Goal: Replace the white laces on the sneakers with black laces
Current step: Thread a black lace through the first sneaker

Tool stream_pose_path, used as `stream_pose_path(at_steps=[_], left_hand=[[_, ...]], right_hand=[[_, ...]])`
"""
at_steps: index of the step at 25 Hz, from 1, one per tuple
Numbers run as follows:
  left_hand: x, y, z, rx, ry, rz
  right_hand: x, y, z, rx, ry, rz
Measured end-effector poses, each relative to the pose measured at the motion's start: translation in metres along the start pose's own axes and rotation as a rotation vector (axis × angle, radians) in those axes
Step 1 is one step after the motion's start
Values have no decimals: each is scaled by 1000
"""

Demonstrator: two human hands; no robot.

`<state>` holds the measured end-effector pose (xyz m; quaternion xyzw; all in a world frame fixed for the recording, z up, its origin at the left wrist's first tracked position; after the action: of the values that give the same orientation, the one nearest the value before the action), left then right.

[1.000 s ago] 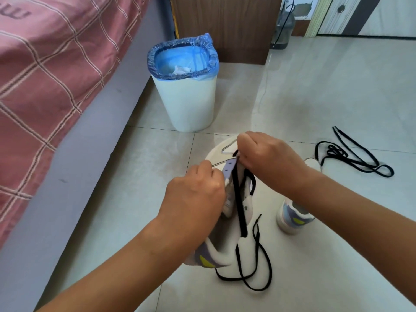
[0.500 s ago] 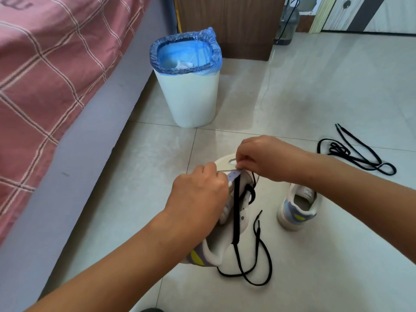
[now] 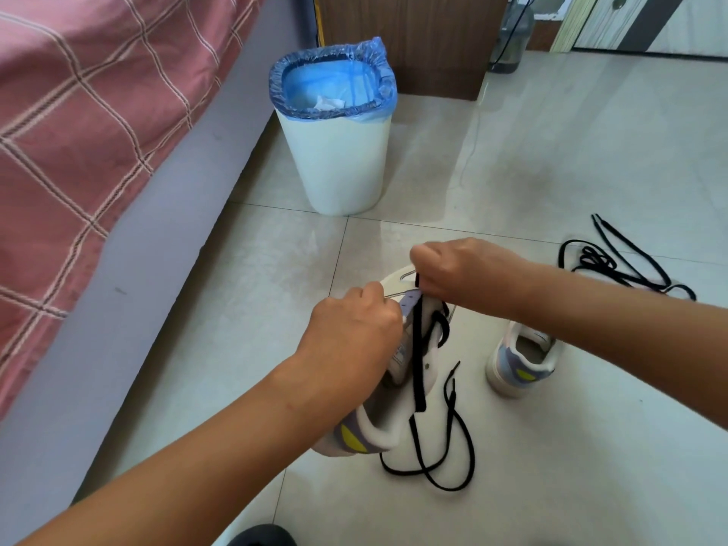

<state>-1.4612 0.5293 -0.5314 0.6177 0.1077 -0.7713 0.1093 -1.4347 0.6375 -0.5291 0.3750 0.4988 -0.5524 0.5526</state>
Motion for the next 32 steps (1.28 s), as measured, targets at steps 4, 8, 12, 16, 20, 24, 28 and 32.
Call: stream_pose_path(at_steps=[4, 8, 12, 16, 20, 24, 28, 32], left_hand=[[13, -6, 4, -102, 84, -13], [31, -7, 21, -295, 208, -45], [47, -13, 26, -353, 260, -94], [56, -17, 25, -315, 217, -113], [49, -14, 36, -483, 363, -104], [57, -17, 42, -577, 398, 8], [57, -23, 48, -625, 387, -5], [76, -32, 51, -658, 352, 55]], right_hand=[[15, 11, -19, 264, -269, -230], [11, 37, -31, 608, -659, -510], [61, 47, -16, 1060, -1236, -279], [65, 36, -22, 1009, -1309, -253], [55, 34, -31, 954, -1136, -274], [59, 34, -7, 982, -1328, -93], [74, 41, 7, 1027, -1085, 99], [49, 43, 18, 1148, -1238, -86]])
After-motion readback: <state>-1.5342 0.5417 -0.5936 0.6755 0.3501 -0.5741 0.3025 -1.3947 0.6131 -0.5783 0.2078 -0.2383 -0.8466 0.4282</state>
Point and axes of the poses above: each hand's wrist, its own y-axis away from the middle knuckle, its own x-axis out of the palm, z = x × y, the point moved 6 cm from there along -y, towards the middle knuckle, and after that the axes turned 8 degrees about -y, right-handed, at the moved point
